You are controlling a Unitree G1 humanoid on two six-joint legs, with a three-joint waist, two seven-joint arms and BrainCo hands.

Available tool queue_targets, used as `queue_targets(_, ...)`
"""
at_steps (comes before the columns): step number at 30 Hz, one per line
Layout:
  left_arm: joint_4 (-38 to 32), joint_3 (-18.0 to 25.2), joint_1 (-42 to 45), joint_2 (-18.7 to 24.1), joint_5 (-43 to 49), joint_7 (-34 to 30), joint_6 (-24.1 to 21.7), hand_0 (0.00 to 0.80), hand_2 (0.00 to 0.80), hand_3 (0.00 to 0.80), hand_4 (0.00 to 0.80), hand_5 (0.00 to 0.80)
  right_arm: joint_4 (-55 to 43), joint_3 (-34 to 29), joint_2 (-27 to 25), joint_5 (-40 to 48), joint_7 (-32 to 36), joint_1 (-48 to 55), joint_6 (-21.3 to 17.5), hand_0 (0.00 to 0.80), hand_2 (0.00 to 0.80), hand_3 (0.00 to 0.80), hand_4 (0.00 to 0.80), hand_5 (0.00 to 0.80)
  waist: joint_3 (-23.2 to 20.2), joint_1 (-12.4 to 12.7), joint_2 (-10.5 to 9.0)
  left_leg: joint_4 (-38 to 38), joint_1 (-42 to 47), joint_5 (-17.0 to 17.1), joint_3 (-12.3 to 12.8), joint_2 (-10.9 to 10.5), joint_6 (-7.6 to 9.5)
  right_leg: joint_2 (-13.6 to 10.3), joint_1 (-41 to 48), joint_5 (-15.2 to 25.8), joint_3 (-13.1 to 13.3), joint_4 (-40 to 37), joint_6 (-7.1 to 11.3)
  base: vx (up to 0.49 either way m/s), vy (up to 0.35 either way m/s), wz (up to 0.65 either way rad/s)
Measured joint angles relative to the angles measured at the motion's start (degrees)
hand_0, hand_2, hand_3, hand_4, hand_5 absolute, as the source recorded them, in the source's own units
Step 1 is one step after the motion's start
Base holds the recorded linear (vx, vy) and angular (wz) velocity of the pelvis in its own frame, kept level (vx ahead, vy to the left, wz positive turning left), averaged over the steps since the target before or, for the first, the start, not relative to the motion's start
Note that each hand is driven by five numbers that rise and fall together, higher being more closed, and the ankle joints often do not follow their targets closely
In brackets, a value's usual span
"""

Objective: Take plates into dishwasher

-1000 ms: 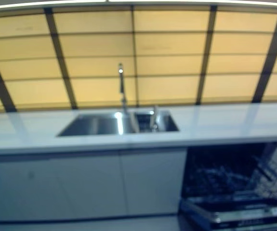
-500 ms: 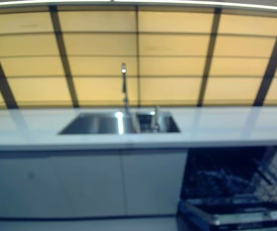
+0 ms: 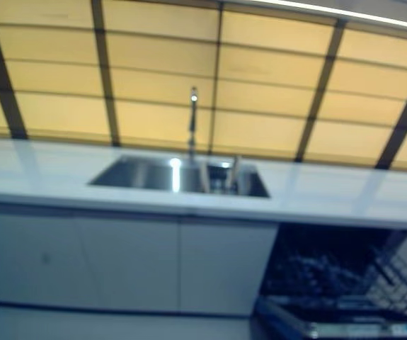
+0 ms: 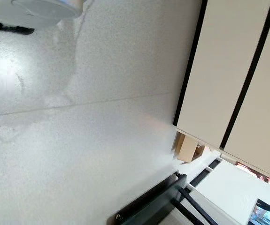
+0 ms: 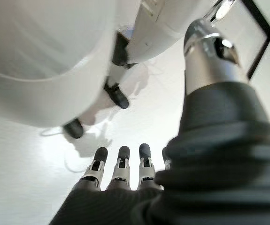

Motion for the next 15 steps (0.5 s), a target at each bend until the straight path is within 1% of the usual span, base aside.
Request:
queue_targets(1,0.0,0.0,0.0,0.0,0.0,0.0,0.0,0.0,0.0,0.0,0.0,0.0,0.0,0.0,0.0,0.0,0.0,0.0,0.0,0.0,0.0,0.0,0.0,0.0,0.0,0.0,0.0,0.0,0.0,0.0,0.0,0.0,0.0,0.0,0.0,0.0,0.0,0.0,0.0,0.017,0.001,0.4)
queue_targets(2,2.34,0.85,-2.91,-0.12,-1.2,0.71,-0.8,0.0,0.0,0.0,0.0,0.0,5.18,-2.11,1.52,0.57,-2.45,-1.25,1.53,0.0,0.0,0.0,0.0,0.0,2.96,0.12,-1.44,11.91,-5.94,-0.61,-0.14,-1.78,-1.21,-1.28,-0.5,-1.16,0.91,1.77,-1.26,0.093,0.051,0.37)
queue_targets(3,2.14,1.12,-3.67,-0.35,-1.61,0.84,-1.3,0.0,0.0,0.0,0.0,0.0,6.11,-2.12,1.38,0.62,-3.14,-1.34,2.22,0.0,0.0,0.0,0.0,0.0,3.83,0.29,-1.78,15.58,-7.7,-0.53,0.16,-2.25,-1.51,-1.62,-0.41,-1.1,1.11,2.13,-1.53,0.172,0.083,0.35)
queue_targets(4,2.49,1.23,-3.46,-0.86,-2.35,1.08,-1.8,0.0,0.0,0.0,0.0,0.0,7.44,-2.68,1.3,1.07,-4.1,-1.46,2.67,0.0,0.0,0.0,0.0,0.0,4.63,1.52,-0.58,19.77,-9.83,-0.51,0.04,-1.75,-3.03,-1.38,-0.66,-1.22,1.94,2.87,-1.96,0.292,0.128,-0.03)
queue_targets(5,2.45,2.61,-4.65,-1.74,-3.07,1.61,-2.63,0.0,0.0,0.0,0.0,0.0,10.58,-5.27,2.08,1.07,-6.29,-2.54,2.96,0.0,0.0,0.0,0.0,0.0,5.88,1.61,-0.57,24.22,-12.82,-1.24,1.53,-1.31,-4.5,-1.24,-0.59,-1.23,3.29,3.52,-2.29,0.318,0.117,-0.19)
queue_targets(6,2.41,3.01,-4.72,-2.63,-3.43,2.2,-2.99,0.0,0.0,0.0,0.0,0.0,12.75,-6.83,2.4,1.28,-8.29,-3.14,4.19,0.0,0.0,0.0,0.0,0.0,6.61,2.96,0.91,21.67,-13.15,-1.31,3.31,-0.79,-4.52,-1.23,-0.01,-1.22,3.41,3.45,-2.43,0.477,0.142,-0.22)
queue_targets(7,2.8,3.05,-4.77,-3.63,-3.45,2.67,-3.13,0.0,0.0,0.0,0.0,0.0,14.49,-7.93,2.41,1.6,-10.25,-3.47,5.47,0.0,0.0,0.0,0.0,0.0,7.04,3.05,2.3,16.03,-12.93,-1.07,4.02,-0.14,-4.48,-0.82,0.0,-1.26,3.54,3.82,-2.47,0.408,0.106,-0.2)
queue_targets(8,3.21,2.98,-4.82,-4.17,-4.01,3.02,-3.22,0.0,0.0,0.0,0.0,0.0,15.12,-9.05,2.38,2.24,-11.35,-3.69,6.62,0.0,0.0,0.0,0.0,0.0,7.22,3.07,3.42,11.11,-12.89,-0.85,3.88,0.06,-4.67,-0.4,0.05,-1.27,3.66,3.88,-2.51,0.414,0.093,-0.08)
queue_targets(9,3.83,3.08,-5.0,-4.55,-5.04,3.23,-3.33,0.0,0.0,0.0,0.0,0.0,15.9,-9.67,2.07,2.65,-12.44,-4.02,7.69,0.0,0.0,0.0,0.0,0.0,7.46,3.17,4.13,6.41,-12.81,-0.33,3.34,0.23,-4.93,0.03,0.22,-1.25,4.08,3.65,-2.58,0.3,0.068,-0.11)
queue_targets(10,4.46,3.52,-4.99,-4.83,-6.22,3.33,-3.48,0.0,0.0,0.0,0.0,0.0,16.65,-11.34,2.16,2.68,-13.4,-4.1,8.41,0.0,0.0,0.0,0.0,0.0,7.64,3.58,4.58,1.17,-11.99,0.07,2.24,0.38,-5.03,0.45,0.42,-1.25,5.16,3.58,-2.59,0.386,0.1,-0.23)
queue_targets(11,4.73,4.21,-4.94,-5.03,-7.51,3.4,-3.63,0.0,0.0,0.0,0.0,0.0,16.78,-12.4,2.14,2.64,-14.02,-3.83,9.08,0.0,0.0,0.0,0.0,0.0,7.81,4.32,4.82,-1.82,-11.34,0.06,1.28,0.51,-5.04,0.63,1.07,-1.28,6.11,3.32,-2.56,0.365,0.112,-0.37)
queue_targets(12,4.76,4.5,-4.83,-5.12,-8.35,3.46,-3.64,0.0,0.0,0.0,0.0,0.0,17.09,-13.34,2.14,2.57,-14.51,-3.42,9.46,0.0,0.0,0.0,0.0,0.0,7.94,4.78,4.97,-2.64,-10.8,0.03,1.21,0.8,-5.06,0.67,2.06,-1.43,7.03,2.72,-2.35,0.437,0.158,-0.47)
queue_targets(13,4.76,4.66,-4.54,-5.15,-9.07,3.64,-3.71,0.0,0.0,0.0,0.0,0.0,18.28,-13.92,2.31,2.53,-14.97,-3.14,9.8,0.0,0.0,0.0,0.0,0.0,7.9,5.06,5.04,-1.76,-10.27,0.02,1.45,1.02,-5.02,0.6,2.4,-1.66,8.25,2.64,-2.15,0.454,0.175,-0.55)
queue_targets(14,4.77,5.18,-4.33,-5.16,-9.29,3.69,-3.6,0.0,0.0,0.0,0.0,0.0,18.6,-14.59,2.45,2.32,-15.43,-3.09,10.08,0.0,0.0,0.0,0.0,0.0,7.89,5.26,5.05,0.1,-9.92,0.09,1.69,1.13,-4.62,0.24,3.15,-2.11,9.37,2.51,-1.72,0.53,0.178,-0.77)
queue_targets(15,4.78,5.68,-4.08,-5.2,-9.5,3.7,-3.44,0.0,0.0,0.0,0.0,0.0,18.92,-14.74,2.54,2.16,-15.86,-2.9,10.24,0.0,0.0,0.0,0.0,0.0,7.59,5.26,5.11,2.78,-8.65,-0.07,2.46,1.22,-4.54,-0.45,3.58,-3.05,10.92,2.7,-0.75,0.457,0.114,-0.8)
